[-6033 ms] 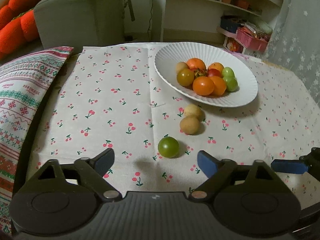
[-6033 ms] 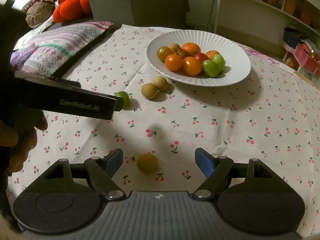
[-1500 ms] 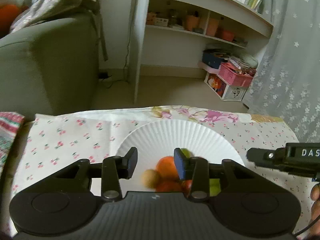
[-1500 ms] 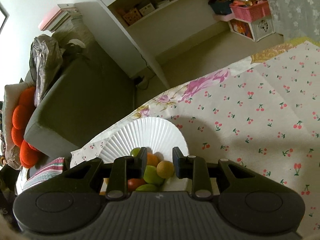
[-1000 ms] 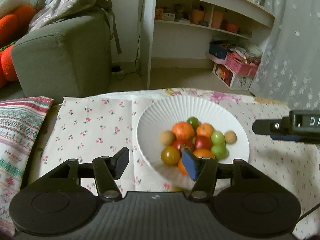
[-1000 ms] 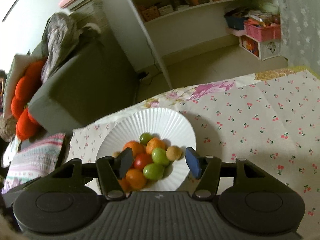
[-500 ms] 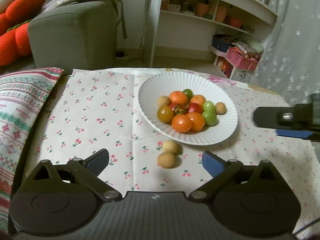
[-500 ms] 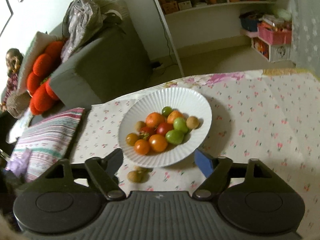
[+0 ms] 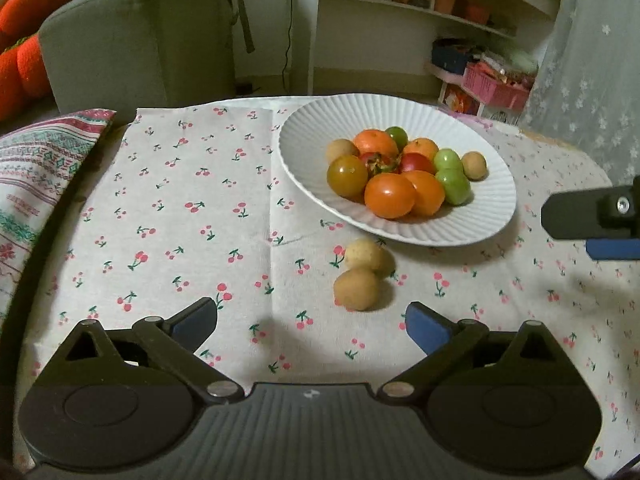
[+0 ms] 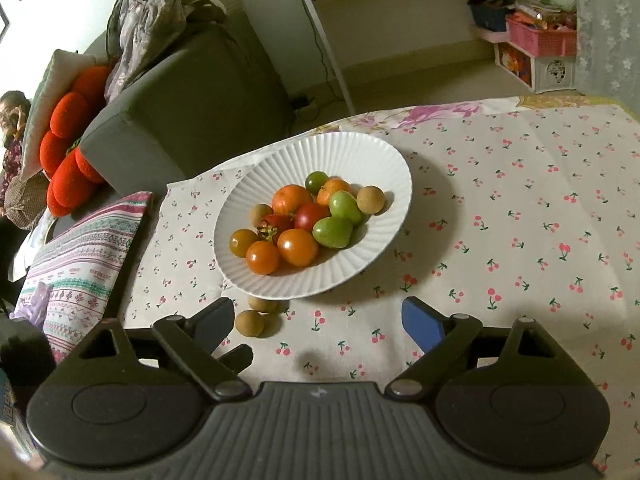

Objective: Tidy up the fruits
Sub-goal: 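Move the left tool to a pale tan tomato while the right tool approaches the other, then grasp a pale tan tomato with the left tool while the right tool grasps the other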

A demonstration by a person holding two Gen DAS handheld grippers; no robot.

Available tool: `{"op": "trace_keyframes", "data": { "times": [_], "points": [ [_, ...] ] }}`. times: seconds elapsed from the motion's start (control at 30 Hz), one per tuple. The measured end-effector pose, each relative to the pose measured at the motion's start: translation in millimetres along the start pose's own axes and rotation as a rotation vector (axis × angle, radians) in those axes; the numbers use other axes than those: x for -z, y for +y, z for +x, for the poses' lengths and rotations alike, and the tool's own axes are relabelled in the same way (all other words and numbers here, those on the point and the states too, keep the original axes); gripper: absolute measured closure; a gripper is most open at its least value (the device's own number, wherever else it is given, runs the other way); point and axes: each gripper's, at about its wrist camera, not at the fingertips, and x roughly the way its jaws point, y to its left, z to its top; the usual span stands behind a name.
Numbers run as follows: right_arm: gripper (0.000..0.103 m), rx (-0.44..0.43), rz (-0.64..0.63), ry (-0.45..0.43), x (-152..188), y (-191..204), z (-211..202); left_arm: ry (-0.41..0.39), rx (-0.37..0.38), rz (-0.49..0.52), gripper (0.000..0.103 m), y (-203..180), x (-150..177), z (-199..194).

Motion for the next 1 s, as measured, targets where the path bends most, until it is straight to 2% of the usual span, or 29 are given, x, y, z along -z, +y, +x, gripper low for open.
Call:
{"op": "trace_keyframes", "data": {
  "times": [0.2,0.3,0.4,0.47,0.5,0.63,0.73,0.83,0.9,0.93,0.97,1.0],
  "points": [
    [0.017,0.022,-0.013,0.004,2,-4,4,-0.058,0.015,0.046,0.008,-8,5,1],
    [0.02,0.02,-0.009,0.008,3,-5,8,-0.095,0.012,0.074,0.017,-14,3,3],
    [0.024,0.008,-0.024,0.003,5,-3,10,-0.104,0.019,0.1,0.039,-17,4,8],
    [0.029,0.008,-0.042,0.002,6,-1,11,-0.051,0.027,0.099,0.076,-16,6,14],
    [0.032,0.007,-0.046,0.004,7,-1,12,-0.03,0.034,0.094,0.083,-15,6,16],
    [0.04,-0.002,-0.059,0.001,8,1,18,-0.049,0.065,0.075,0.085,-11,6,9],
    [0.043,-0.011,-0.078,0.001,10,5,22,-0.06,0.085,0.056,0.091,-5,4,3],
    [0.043,-0.011,-0.089,0.006,12,8,23,-0.05,0.084,0.069,0.091,-7,5,5],
    [0.043,-0.001,-0.089,0.005,11,8,24,-0.031,0.081,0.066,0.088,-8,3,11],
    [0.043,0.001,-0.085,0.005,11,8,25,-0.03,0.073,0.053,0.078,-7,3,12],
    [0.043,0.001,-0.078,0.006,11,7,25,-0.034,0.067,0.041,0.055,-6,2,13],
    [0.043,0.002,-0.072,0.007,11,6,25,-0.046,0.061,0.035,0.044,-5,1,12]
  ]
}}
